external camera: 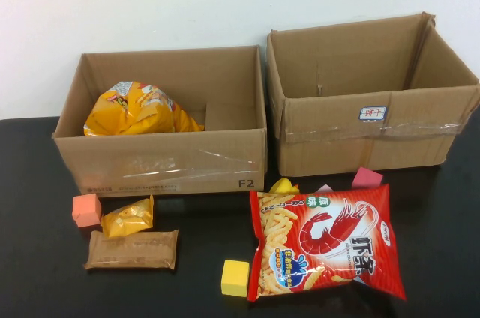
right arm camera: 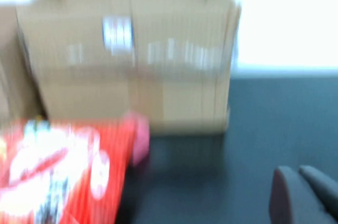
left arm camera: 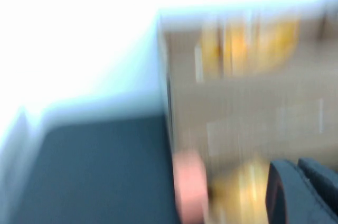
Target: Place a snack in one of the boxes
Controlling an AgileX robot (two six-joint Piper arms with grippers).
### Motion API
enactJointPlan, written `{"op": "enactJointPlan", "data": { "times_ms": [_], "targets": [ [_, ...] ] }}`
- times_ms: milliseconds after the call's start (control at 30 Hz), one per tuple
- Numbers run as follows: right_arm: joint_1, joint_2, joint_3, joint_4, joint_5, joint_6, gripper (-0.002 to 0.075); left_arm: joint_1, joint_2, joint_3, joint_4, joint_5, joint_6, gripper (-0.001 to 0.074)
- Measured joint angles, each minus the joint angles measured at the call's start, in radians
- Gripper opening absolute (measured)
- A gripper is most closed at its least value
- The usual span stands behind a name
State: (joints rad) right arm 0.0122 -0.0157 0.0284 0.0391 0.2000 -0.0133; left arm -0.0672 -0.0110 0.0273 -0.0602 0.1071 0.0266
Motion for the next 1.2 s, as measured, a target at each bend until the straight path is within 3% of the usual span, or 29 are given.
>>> {"op": "enactJointPlan", "data": {
  "times_ms": [167,333,433,600,700,800,967,1200],
  "targets": [
    [0.0,0.0,0.0,-0.012,-0.283,0.002,-0.0001,0.0,0.0,0.0,0.0,-0.41,0.0,-0.0001],
    [0.0,0.0,0.0,-0.014,-0.512,0.013,-0.0001,0.0,0.0,0.0,0.0,-0.71,0.0,-0.0001],
    [0.0,0.0,0.0,-0.014,-0.57,0.079,-0.0001,0.0,0.0,0.0,0.0,-0.816,0.0,-0.0001],
    [0.0,0.0,0.0,0.011,-0.623,0.341,-0.0001,0.0,-0.002,0.0,0.0,-0.943,-0.015,-0.0001],
    [-0.001,0.0,0.0,0.026,-0.666,0.35,-0.0001,0.0,-0.003,0.0,0.0,-0.978,-0.065,-0.0001],
    [-0.001,0.0,-0.011,0.026,-0.643,0.275,-0.0001,0.0,-0.005,-0.023,0.03,-0.87,-0.11,-0.0001],
    [-0.001,0.0,-0.157,0.026,-0.384,0.181,-0.0001,0.0,0.001,-0.226,0.185,-0.372,-0.195,-0.0001],
    [-0.001,0.137,-0.346,0.026,-0.022,-0.009,-0.0001,0.0,0.197,-0.424,0.18,0.144,-0.292,-0.0001]
  ]
}}
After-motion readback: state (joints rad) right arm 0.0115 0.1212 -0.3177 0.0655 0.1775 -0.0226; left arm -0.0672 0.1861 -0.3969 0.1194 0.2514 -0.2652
